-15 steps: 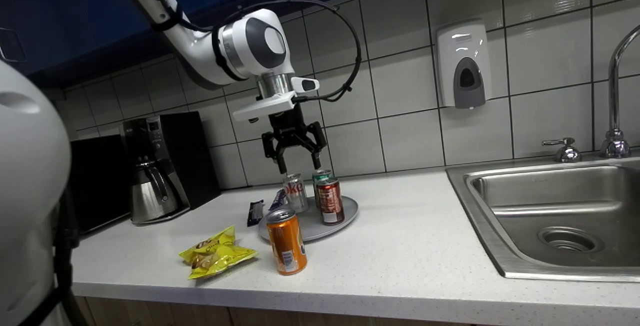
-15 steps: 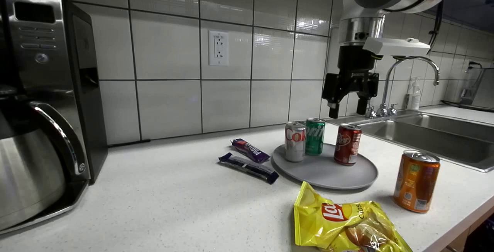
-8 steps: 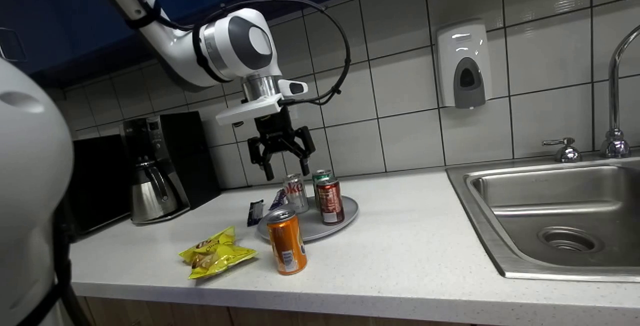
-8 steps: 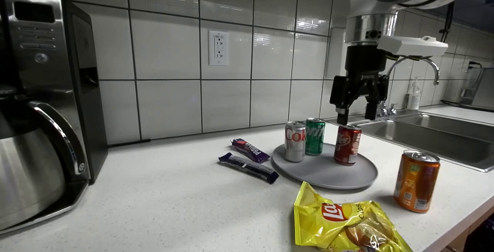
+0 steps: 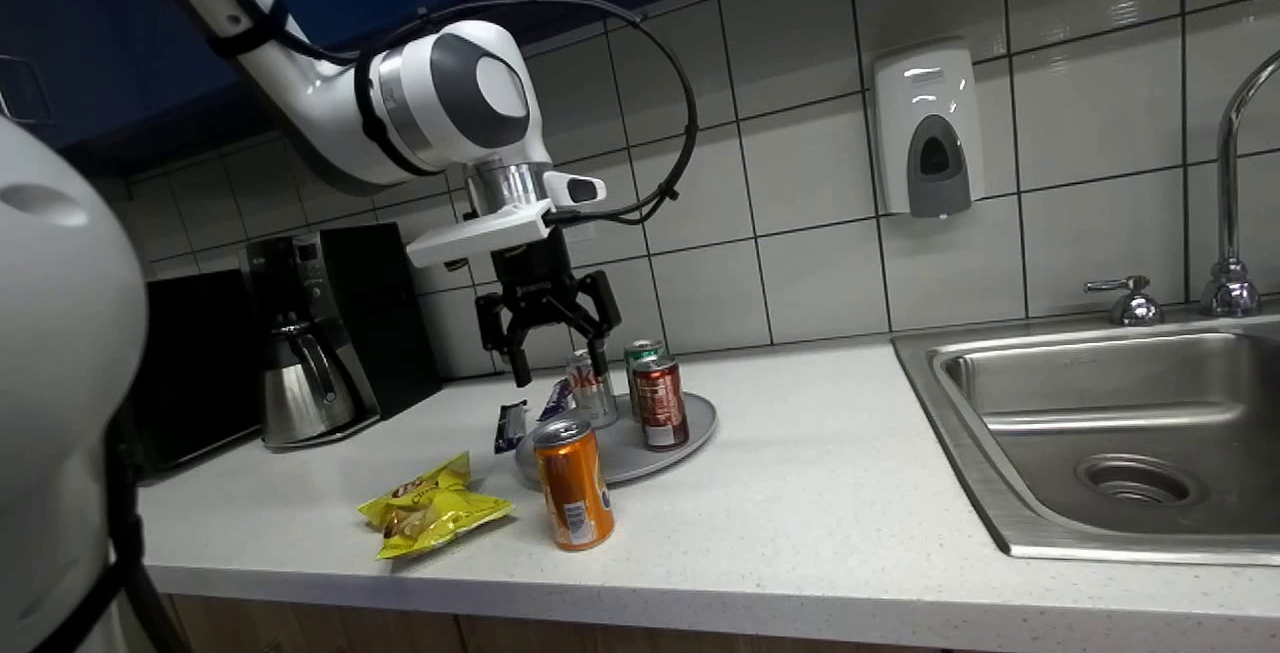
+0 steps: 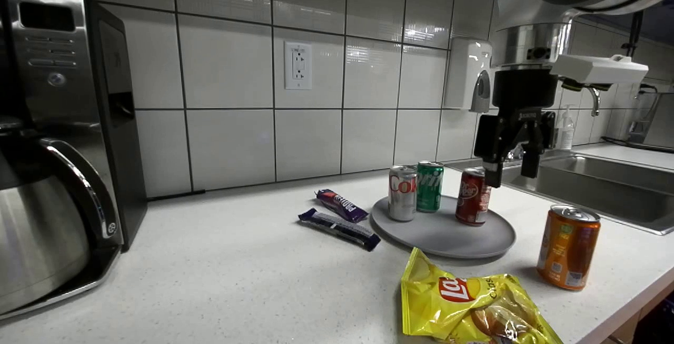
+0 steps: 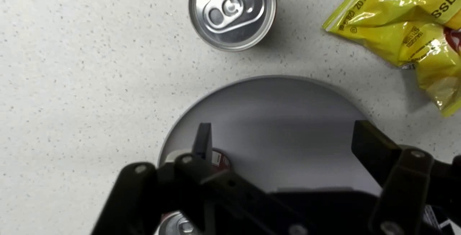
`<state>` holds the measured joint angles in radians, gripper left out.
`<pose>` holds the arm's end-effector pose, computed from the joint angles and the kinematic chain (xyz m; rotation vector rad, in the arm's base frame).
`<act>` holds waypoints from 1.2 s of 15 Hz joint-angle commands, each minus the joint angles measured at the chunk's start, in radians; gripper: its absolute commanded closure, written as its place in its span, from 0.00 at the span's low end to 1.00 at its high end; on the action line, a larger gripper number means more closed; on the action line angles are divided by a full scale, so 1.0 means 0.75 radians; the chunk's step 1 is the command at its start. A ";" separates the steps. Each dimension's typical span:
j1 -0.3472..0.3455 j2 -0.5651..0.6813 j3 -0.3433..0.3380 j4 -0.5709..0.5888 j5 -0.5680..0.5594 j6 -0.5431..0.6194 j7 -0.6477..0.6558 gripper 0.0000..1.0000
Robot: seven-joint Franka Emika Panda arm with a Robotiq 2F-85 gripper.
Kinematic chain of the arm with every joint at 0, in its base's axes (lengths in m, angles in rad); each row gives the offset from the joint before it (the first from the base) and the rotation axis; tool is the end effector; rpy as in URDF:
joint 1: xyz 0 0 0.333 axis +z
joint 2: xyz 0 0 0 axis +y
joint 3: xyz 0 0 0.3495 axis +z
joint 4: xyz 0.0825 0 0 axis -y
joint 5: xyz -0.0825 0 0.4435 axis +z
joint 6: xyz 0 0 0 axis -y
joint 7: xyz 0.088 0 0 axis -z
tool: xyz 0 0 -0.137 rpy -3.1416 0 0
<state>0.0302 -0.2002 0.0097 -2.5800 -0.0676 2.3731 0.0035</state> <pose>0.4640 0.0162 0.2904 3.0899 0.1314 -0.0088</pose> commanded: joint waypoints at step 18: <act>-0.054 -0.226 -0.056 -0.249 -0.013 0.008 -0.031 0.00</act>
<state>0.0106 -0.3427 -0.0342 -2.7365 -0.0677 2.3730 -0.0001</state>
